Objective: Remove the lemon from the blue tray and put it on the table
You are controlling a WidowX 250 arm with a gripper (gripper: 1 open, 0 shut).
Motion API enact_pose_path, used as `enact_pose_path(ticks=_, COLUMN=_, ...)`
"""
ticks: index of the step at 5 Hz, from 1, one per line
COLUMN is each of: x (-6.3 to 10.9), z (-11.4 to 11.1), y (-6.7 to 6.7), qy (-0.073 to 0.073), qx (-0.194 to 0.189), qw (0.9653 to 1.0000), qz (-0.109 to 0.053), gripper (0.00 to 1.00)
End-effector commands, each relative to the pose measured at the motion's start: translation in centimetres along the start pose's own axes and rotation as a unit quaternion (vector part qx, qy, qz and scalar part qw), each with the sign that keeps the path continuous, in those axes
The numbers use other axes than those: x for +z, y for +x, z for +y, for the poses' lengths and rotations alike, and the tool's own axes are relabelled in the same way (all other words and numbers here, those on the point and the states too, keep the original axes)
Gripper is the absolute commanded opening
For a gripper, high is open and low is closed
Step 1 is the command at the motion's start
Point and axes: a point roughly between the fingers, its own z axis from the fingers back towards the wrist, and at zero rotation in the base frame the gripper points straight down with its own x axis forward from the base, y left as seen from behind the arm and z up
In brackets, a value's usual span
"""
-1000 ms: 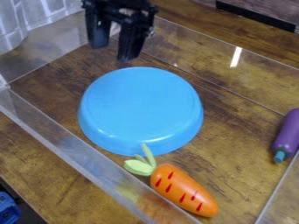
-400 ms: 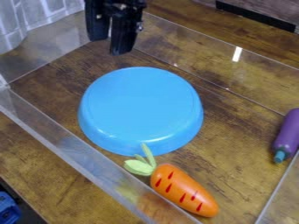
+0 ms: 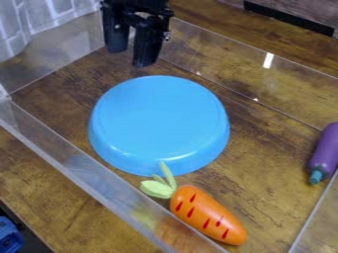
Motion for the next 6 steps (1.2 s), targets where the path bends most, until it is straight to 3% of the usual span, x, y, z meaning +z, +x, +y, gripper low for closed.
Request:
enact_pose_path(ticks=1, x=1.8, z=-1.4, y=0.3, qy=0.006, qx=0.004, qw=0.9994, qz=-0.034, gripper=1.0)
enact_pose_path(ticks=3, x=2.6, z=-3.0, y=0.8, qy=0.01, qx=0.02, qw=0.9988, qz=-0.044, gripper=1.0)
enact_pose_path(ticks=5, x=3.3, z=-1.0, y=0.2, qy=0.001, qx=0.065, qw=0.9969, qz=-0.045, gripper=1.0)
enact_pose_path(ticks=6, x=2.7, z=-0.6, y=1.2, qy=0.008, qx=0.018, qw=0.9987, qz=-0.048, gripper=1.0)
